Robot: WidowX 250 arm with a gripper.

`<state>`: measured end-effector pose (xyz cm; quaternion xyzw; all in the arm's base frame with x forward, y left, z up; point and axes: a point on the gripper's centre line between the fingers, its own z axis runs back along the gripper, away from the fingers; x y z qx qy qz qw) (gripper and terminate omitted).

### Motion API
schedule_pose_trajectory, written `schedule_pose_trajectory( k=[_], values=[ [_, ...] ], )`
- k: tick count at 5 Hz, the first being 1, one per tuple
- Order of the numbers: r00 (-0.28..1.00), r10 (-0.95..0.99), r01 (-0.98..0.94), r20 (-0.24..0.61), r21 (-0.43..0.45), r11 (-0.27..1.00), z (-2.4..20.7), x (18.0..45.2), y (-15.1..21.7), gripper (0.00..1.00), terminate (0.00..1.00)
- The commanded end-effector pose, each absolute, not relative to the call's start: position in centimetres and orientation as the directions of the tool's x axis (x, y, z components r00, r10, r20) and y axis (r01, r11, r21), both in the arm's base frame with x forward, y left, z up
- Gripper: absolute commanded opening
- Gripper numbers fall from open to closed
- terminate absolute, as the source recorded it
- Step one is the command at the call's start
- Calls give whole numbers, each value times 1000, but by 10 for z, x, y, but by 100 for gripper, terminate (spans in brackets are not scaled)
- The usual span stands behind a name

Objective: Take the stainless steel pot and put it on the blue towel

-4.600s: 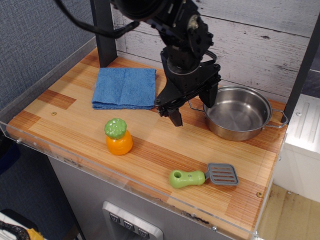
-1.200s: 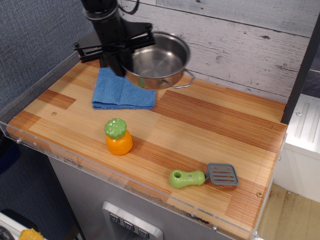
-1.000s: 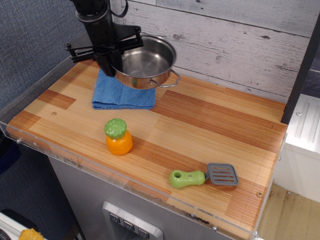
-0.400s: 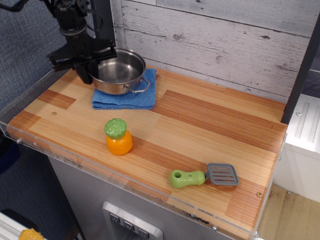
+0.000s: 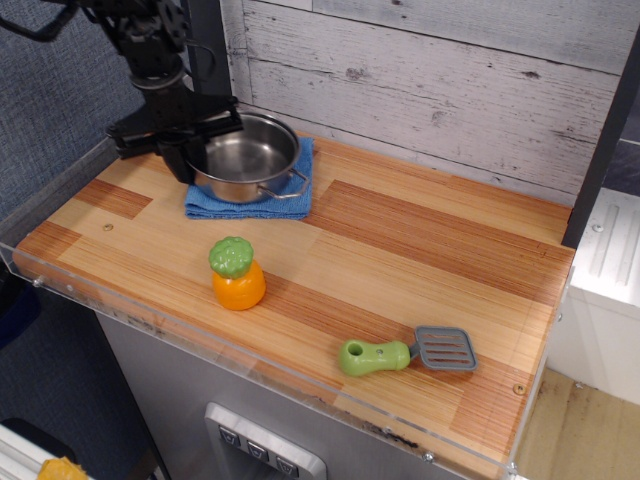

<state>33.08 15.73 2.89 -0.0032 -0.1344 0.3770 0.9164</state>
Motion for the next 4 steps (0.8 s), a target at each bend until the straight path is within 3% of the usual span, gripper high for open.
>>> schedule_pose_trajectory(
  k=[1,4],
  values=[
    [691,673,-656,263,-164,737,46,328,153,100,0],
    [679,675,-651,287,-189,735,67,324,147,100,0]
  ],
)
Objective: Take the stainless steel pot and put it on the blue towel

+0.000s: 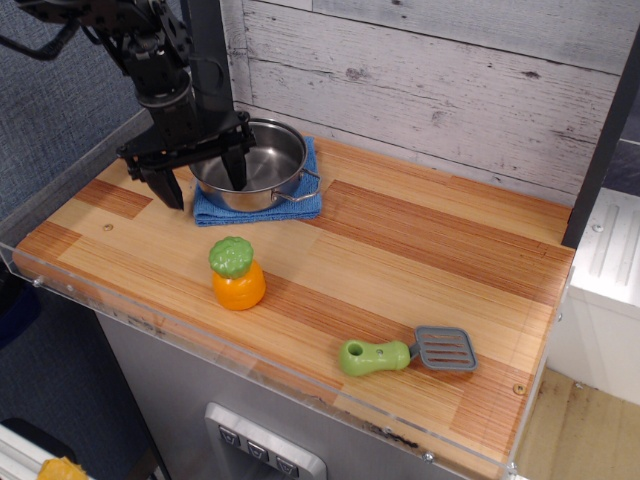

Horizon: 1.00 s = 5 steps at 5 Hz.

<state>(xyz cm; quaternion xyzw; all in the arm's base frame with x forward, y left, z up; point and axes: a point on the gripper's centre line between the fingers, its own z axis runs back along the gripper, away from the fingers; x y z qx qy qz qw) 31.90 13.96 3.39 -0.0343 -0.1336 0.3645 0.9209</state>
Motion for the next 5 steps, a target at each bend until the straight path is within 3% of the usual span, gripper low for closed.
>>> schedule_pose_trajectory(
  k=[1,2,3,4,5],
  values=[
    [669,672,-641,318,-210,738,88,326,144,100,0],
    [655,655,-619,377,-228,751,129,326,141,100,0],
    [653,634,-587,414,-253,769,156,322,131,100,0],
    [721,579,-532,380,-231,814,175,314,120,100,0],
    [721,579,-532,380,-231,814,175,314,120,100,0]
  ],
)
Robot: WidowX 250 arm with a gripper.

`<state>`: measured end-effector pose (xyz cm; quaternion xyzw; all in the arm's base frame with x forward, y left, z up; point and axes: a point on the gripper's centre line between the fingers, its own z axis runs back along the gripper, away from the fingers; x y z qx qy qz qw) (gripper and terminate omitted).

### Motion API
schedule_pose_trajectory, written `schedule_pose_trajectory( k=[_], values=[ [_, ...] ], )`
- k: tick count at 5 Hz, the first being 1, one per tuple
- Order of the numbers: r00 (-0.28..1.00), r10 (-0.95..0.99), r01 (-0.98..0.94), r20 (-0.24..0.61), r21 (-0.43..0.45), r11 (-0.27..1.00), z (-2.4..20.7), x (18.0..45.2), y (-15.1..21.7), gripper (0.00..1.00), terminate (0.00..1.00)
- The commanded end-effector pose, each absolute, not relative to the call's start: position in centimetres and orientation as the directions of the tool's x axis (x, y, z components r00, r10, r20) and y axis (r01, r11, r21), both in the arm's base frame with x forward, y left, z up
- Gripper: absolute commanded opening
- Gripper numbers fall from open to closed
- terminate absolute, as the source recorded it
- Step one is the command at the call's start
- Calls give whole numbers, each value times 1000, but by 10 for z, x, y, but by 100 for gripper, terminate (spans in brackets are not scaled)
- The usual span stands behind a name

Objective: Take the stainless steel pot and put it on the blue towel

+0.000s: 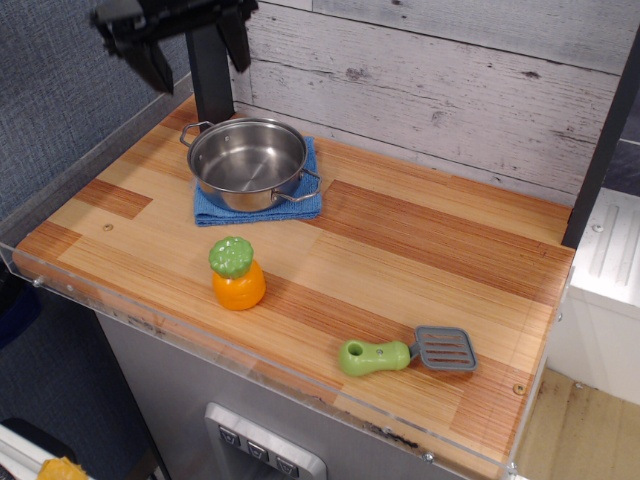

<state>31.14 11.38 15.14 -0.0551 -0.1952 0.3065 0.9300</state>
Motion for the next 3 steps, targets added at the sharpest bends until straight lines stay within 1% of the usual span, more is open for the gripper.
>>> schedule_pose_trajectory(
  k=[1,2,3],
  values=[
    [721,579,-532,380,-231,814,175,314,120,100,0],
    [721,579,-532,380,-231,814,175,314,120,100,0],
    [721,579,-532,380,-231,814,175,314,120,100,100]
  ],
)
